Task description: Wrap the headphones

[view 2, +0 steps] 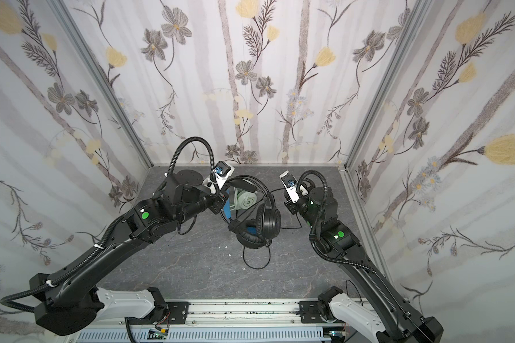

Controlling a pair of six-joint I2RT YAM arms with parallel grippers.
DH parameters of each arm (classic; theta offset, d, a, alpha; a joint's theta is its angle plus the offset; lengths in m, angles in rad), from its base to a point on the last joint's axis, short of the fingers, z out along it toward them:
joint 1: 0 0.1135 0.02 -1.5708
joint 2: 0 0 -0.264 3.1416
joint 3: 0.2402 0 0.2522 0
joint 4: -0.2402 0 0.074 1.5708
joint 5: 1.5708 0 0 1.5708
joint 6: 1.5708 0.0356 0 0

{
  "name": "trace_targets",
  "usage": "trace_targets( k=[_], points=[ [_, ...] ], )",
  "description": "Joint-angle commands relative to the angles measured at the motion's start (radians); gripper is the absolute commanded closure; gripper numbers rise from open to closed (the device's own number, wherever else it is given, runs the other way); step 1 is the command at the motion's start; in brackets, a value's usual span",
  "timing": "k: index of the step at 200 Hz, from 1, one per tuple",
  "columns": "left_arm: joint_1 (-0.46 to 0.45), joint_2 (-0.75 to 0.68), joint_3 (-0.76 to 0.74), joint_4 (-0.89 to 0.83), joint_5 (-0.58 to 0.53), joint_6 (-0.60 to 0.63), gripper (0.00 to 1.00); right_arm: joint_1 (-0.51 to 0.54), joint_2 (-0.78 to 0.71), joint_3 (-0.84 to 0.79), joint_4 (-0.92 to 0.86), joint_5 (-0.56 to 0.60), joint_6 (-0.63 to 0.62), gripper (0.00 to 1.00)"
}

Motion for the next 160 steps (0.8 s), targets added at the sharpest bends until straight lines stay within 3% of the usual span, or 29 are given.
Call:
trace_targets(
  k=[1,86,160],
  points=[
    [0.001,-0.002,0.044,0.047,0.063,-0.057,1.0,-0.022,0.006,-0.004,0.097,-0.093,0.075,0.65],
    [0.013,0.026,0.141,0.087,0.165,-0.154,1.0,-0.085,-0.017,-0.037,0.213,-0.276,0.236,0.64],
    [0.027,0.055,0.231,0.152,0.286,-0.254,1.0,-0.107,0.01,-0.042,0.254,-0.278,0.288,0.67]
  ],
)
